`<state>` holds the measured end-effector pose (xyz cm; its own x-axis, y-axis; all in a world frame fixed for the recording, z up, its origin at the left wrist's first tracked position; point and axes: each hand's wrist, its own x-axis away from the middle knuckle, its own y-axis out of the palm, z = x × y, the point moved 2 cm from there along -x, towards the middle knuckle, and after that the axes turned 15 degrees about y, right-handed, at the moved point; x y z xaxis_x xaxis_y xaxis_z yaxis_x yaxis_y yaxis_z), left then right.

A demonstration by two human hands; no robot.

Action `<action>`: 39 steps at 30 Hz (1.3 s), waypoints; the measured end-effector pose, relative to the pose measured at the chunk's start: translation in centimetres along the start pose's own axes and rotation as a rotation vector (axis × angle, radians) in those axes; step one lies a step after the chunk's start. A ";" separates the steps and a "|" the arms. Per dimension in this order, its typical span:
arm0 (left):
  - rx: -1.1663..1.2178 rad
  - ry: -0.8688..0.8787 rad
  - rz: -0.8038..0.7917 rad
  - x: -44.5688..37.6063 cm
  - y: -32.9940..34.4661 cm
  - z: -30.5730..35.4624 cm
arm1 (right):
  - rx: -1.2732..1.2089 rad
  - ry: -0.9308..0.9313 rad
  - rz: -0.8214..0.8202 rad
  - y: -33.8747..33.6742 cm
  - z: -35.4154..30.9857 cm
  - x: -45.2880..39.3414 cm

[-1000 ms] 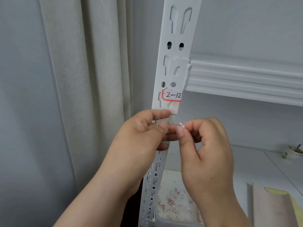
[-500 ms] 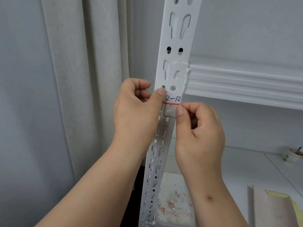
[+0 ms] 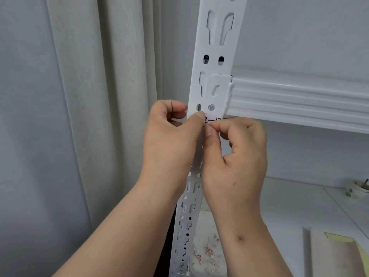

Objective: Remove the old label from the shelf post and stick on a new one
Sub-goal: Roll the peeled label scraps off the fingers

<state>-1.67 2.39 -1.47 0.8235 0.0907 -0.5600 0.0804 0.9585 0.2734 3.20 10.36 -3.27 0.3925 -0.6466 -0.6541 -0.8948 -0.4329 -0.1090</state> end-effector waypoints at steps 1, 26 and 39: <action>0.009 -0.011 0.001 0.0 0.0 0.0 | 0.006 -0.006 0.004 0.0 0.0 0.1; -0.075 -0.008 0.016 -0.3 -0.4 -0.5 | 0.052 -0.008 0.078 0.0 -0.1 0.6; -0.107 0.020 -0.001 -0.4 -0.1 -0.5 | 0.042 -0.022 0.098 0.2 0.0 0.9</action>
<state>-2.29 2.35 -1.67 0.8121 0.0940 -0.5758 0.0198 0.9819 0.1882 3.39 9.71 -3.84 0.2981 -0.6705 -0.6794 -0.9372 -0.3408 -0.0749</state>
